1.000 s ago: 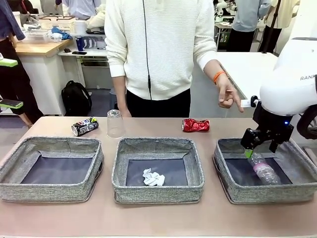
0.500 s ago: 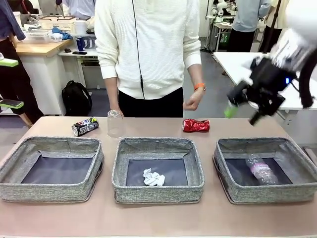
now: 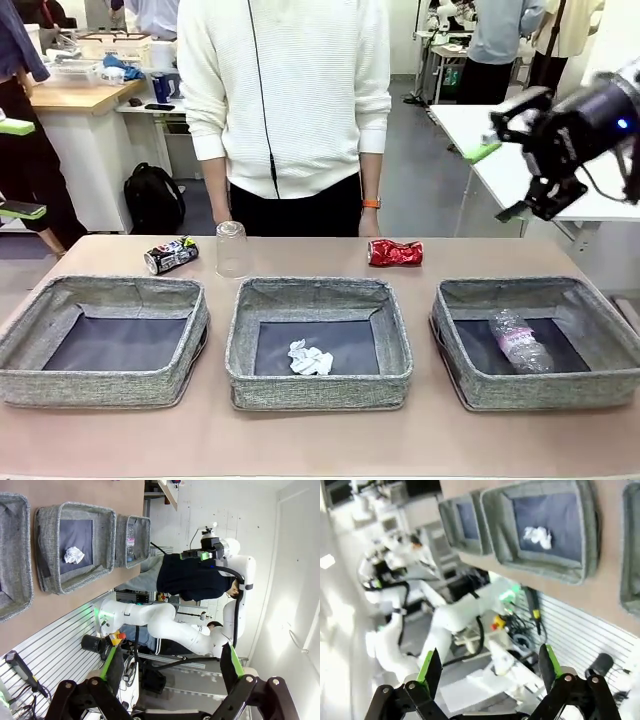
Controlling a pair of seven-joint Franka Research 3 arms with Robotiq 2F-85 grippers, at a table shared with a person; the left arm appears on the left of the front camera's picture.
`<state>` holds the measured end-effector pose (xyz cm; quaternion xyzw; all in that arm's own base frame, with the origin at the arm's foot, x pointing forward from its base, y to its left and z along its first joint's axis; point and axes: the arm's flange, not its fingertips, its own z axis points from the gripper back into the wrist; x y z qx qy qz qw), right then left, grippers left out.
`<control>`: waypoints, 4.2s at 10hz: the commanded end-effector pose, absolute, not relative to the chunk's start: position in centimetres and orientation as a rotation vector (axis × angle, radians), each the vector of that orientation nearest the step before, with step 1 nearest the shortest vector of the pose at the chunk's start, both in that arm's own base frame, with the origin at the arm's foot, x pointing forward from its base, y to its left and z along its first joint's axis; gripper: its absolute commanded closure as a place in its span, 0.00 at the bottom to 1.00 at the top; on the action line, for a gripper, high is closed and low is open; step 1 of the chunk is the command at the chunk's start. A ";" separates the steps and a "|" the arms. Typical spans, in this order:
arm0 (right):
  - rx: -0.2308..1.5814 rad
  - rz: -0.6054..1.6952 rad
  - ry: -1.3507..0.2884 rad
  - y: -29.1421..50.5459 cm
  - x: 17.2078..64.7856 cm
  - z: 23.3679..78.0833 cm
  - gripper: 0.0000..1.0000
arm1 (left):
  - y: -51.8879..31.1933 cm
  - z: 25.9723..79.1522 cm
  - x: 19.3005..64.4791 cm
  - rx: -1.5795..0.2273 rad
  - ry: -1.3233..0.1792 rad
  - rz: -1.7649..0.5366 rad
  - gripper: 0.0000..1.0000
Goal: Sort the waste into the appropriate baskets.
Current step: Place the picked waste into the Fabric basket indicated by the person, then pick up the waste item pointed out by the person.
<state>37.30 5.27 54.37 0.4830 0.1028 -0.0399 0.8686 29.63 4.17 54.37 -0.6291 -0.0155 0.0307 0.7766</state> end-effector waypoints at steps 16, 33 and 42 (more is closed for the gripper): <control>1.106 -0.151 0.146 2.6 37.1 52.5 0.00 | 4.1 54.5 29.7 -1.380 -0.051 0.050 0.00; 1.106 -0.151 0.146 2.6 37.1 52.5 0.00 | 4.1 54.5 29.7 -1.380 -0.051 0.050 0.00; 1.106 -0.151 0.146 2.6 37.1 52.5 0.00 | 4.2 54.4 29.6 -1.361 -0.034 0.066 0.00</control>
